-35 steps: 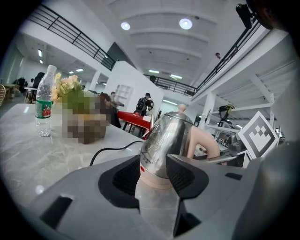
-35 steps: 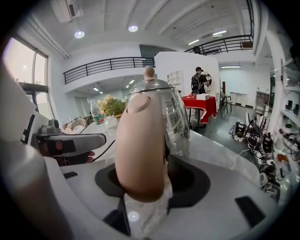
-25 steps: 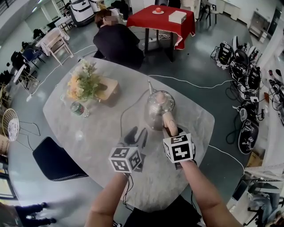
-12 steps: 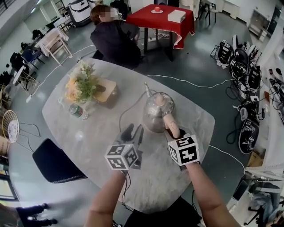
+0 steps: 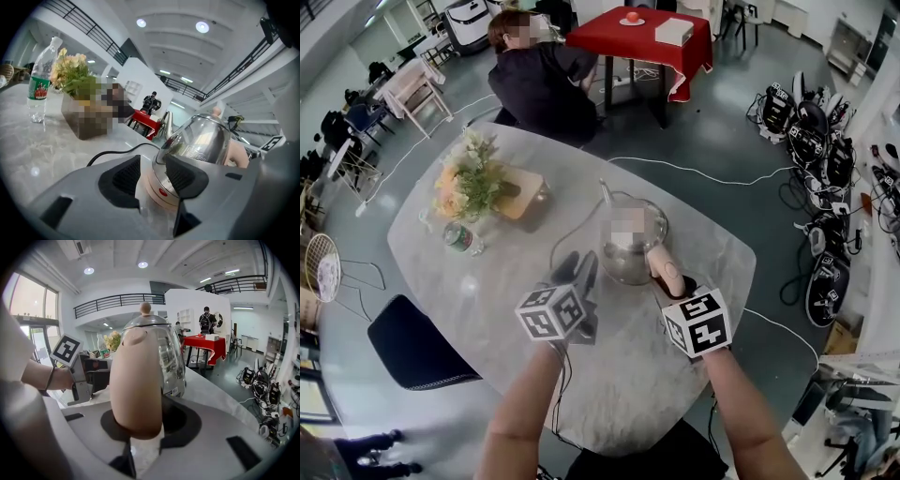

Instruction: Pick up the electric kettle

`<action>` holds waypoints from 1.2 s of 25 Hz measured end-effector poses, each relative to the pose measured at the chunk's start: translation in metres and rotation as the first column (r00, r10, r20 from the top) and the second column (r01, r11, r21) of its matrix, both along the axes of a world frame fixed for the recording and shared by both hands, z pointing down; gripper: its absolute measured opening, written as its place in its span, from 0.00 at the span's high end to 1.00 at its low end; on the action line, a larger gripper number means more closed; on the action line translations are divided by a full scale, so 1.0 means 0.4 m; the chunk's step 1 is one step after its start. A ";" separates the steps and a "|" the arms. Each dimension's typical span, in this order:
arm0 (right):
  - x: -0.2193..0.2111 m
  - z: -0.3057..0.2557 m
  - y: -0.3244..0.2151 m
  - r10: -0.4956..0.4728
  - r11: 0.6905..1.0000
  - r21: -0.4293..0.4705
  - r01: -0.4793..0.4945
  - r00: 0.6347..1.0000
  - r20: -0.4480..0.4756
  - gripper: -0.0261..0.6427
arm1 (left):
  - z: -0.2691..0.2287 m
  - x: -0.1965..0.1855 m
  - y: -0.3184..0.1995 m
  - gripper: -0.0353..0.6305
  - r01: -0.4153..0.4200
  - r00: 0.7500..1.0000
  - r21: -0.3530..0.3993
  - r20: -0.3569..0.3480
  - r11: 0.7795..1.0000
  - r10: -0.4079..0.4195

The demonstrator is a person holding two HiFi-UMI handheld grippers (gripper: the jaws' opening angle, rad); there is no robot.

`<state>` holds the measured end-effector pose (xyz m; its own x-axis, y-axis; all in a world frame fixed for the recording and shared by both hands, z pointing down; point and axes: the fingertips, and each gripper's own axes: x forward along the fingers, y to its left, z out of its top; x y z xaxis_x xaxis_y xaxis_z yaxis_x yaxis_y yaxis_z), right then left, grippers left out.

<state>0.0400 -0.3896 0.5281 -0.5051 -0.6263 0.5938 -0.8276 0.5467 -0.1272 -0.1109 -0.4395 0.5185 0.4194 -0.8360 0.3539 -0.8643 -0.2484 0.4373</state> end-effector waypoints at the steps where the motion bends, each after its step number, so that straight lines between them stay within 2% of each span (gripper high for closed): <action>1: 0.001 0.001 0.001 -0.005 1.000 -0.001 0.005 1.000 -0.002 0.81 | 0.013 -0.006 -0.009 0.73 0.019 0.999 -0.016 -0.031 1.000 -0.020; 4: 0.002 0.001 0.001 -0.017 1.000 -0.001 0.017 1.000 -0.006 0.81 | 0.047 -0.034 -0.045 0.73 0.104 0.985 -0.075 -0.132 0.992 -0.114; 6: 0.003 0.001 -0.002 -0.022 1.000 0.001 0.022 1.000 -0.006 0.81 | 0.057 -0.047 -0.073 0.73 0.136 0.977 -0.083 -0.153 0.987 -0.148; 10: 0.003 0.002 -0.004 -0.028 1.000 0.001 0.028 1.000 -0.005 0.81 | 0.056 -0.026 -0.115 0.73 0.079 0.990 -0.046 -0.117 0.996 -0.083; 12: 0.004 0.002 -0.008 -0.036 0.999 0.000 0.036 0.999 -0.006 0.81 | 0.036 -0.004 -0.133 0.73 0.027 0.986 -0.006 -0.166 1.000 -0.028; 14: 0.006 0.005 -0.009 -0.044 0.999 -0.002 0.044 0.999 -0.006 0.81 | 0.002 0.015 -0.148 0.73 -0.029 0.960 0.056 -0.276 0.998 0.043; 17: 0.007 0.008 -0.007 -0.052 0.999 -0.002 0.052 0.999 -0.007 0.81 | -0.040 0.020 -0.173 0.72 -0.086 0.902 0.123 -0.412 0.989 0.129; 21: 0.002 0.004 -0.009 -0.056 0.998 0.003 0.056 0.998 -0.008 0.81 | -0.083 0.065 -0.195 0.66 -0.208 0.836 0.150 -0.485 0.967 0.255; 26: 0.003 0.007 -0.011 -0.069 0.998 0.002 0.069 0.998 -0.009 0.81 | -0.102 0.112 -0.229 0.62 -0.294 0.772 0.130 -0.552 0.947 0.316; 28: 0.003 0.007 -0.010 -0.070 0.998 0.001 0.070 0.997 -0.007 0.81 | -0.103 0.128 -0.244 0.62 -0.336 0.769 0.111 -0.542 0.935 0.341; 30: 0.000 0.006 -0.010 -0.070 0.998 0.003 0.070 0.998 -0.006 0.81 | -0.096 0.135 -0.260 0.62 -0.366 0.789 0.087 -0.500 0.927 0.358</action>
<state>0.0399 -0.3937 0.5306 -0.5442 -0.5917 0.5948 -0.7882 0.6034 -0.1209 -0.0570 -0.5435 0.4802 0.8113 -0.5842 0.0229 -0.3748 -0.4896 0.7873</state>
